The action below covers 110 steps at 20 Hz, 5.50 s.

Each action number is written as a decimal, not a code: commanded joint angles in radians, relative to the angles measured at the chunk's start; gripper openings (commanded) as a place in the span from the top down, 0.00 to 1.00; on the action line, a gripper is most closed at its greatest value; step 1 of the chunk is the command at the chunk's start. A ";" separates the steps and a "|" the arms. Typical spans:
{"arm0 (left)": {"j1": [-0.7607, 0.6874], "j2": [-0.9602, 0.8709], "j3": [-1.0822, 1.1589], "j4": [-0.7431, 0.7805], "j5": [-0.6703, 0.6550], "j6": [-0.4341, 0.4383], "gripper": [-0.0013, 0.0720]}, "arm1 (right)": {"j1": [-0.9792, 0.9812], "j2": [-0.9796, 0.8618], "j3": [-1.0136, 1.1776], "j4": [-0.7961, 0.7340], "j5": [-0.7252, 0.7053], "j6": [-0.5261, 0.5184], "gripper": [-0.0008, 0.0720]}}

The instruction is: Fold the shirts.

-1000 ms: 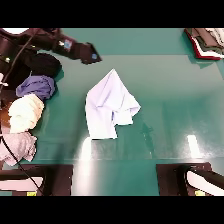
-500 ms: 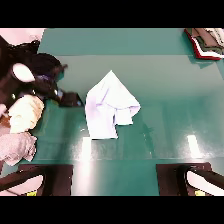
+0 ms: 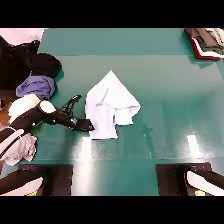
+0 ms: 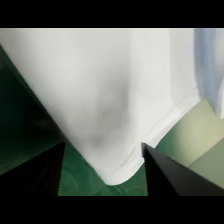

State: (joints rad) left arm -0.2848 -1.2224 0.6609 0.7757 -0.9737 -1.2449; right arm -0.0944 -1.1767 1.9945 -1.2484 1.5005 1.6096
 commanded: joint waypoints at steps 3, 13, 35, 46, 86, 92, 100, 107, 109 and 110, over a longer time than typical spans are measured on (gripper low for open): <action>-0.031 -0.011 -0.016 -0.015 0.087 -0.034 0.94 | 0.011 -0.001 -0.001 0.000 0.034 0.001 0.96; -0.028 0.121 0.329 0.232 -0.188 -0.042 0.95 | 0.470 0.008 -0.687 0.000 -0.257 0.001 0.12; -0.017 0.122 0.348 0.243 -0.242 -0.068 0.95 | 0.618 -0.452 -0.567 -0.063 -0.490 0.006 0.97; 0.186 0.122 1.196 0.249 -0.481 -0.065 0.95 | 0.349 0.181 -0.443 -0.244 -0.398 -0.018 0.97; 0.185 -0.016 0.313 0.212 -0.181 -0.177 0.34 | -0.013 -0.187 -0.233 0.109 0.044 -0.201 0.40; 0.185 -0.010 -0.004 -0.039 0.060 -0.092 0.35 | -0.032 -0.158 -0.233 0.184 0.048 -0.202 0.40; 0.082 -0.075 -0.037 -0.187 0.199 -0.029 0.35 | -0.032 -0.158 -0.233 0.184 0.073 -0.201 0.40; 0.069 -0.079 0.120 -0.074 0.099 -0.031 0.95 | -0.043 -0.108 -0.336 0.172 0.165 -0.202 0.40; 0.069 -0.049 0.214 0.059 0.003 -0.031 0.95 | -0.074 -0.035 -0.507 0.137 0.163 -0.201 0.40; 0.069 -0.027 0.252 0.112 -0.030 -0.032 0.95 | -0.093 0.009 -0.608 0.099 0.155 -0.200 0.40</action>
State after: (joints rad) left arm -0.2142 -1.2816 0.8074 0.7383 -0.8886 -1.2766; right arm -0.1555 -1.2465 1.5669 -1.0920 1.6485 1.4075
